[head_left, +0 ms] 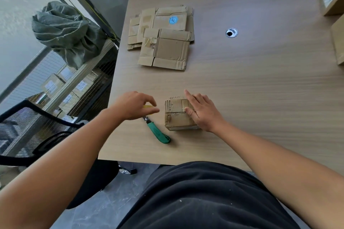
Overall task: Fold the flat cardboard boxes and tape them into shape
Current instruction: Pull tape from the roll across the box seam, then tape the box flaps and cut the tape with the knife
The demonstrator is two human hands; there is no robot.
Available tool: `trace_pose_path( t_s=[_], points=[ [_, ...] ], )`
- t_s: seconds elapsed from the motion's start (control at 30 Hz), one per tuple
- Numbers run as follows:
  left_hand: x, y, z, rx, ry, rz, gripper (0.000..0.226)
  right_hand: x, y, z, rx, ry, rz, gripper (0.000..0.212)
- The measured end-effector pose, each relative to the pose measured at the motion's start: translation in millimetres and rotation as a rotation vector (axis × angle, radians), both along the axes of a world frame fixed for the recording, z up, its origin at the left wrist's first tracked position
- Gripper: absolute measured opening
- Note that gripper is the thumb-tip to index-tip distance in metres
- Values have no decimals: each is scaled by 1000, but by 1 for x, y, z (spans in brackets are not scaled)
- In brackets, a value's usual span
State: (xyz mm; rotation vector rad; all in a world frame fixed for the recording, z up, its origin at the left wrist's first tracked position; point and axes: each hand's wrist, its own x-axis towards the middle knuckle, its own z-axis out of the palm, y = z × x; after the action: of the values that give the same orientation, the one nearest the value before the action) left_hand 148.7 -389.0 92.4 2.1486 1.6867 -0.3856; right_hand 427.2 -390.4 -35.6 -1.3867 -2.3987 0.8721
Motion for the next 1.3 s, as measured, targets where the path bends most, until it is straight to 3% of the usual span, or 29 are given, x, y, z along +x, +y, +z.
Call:
trace_pose_path(
  t_s=[0.2,0.4,0.53,0.7,0.8,0.87,0.93,1.03,1.17,1.3],
  points=[
    [-5,13,-51,-123,-49,25,43,-8,-1,1,-92,39,-154,62],
    [-10,19,-83,-170,-132,-63,47,-29,-11,9,-126,-142,-327,70],
    [-13,25,-91,-165,-303,-161,30,-35,-13,14,-45,-164,-382,71],
    [-16,46,-104,-175,-484,-230,32,-31,6,18,3,-165,-364,77],
    [-12,58,-109,-158,-505,-240,33,-31,0,30,215,-225,-323,77],
    [-9,62,-108,-151,-511,-267,31,-47,-29,37,452,-59,-224,68],
    [-5,64,-106,-146,-523,-303,27,-78,-70,31,526,95,-11,58],
    [-2,64,-104,-142,-529,-332,24,-127,-120,4,351,47,88,56],
    [-2,66,-101,-129,-466,-361,25,-169,-120,-33,-2,-174,-203,74],
    [0,70,-97,-156,-390,-377,31,-185,-113,-52,-62,-311,-278,54]
  ],
)
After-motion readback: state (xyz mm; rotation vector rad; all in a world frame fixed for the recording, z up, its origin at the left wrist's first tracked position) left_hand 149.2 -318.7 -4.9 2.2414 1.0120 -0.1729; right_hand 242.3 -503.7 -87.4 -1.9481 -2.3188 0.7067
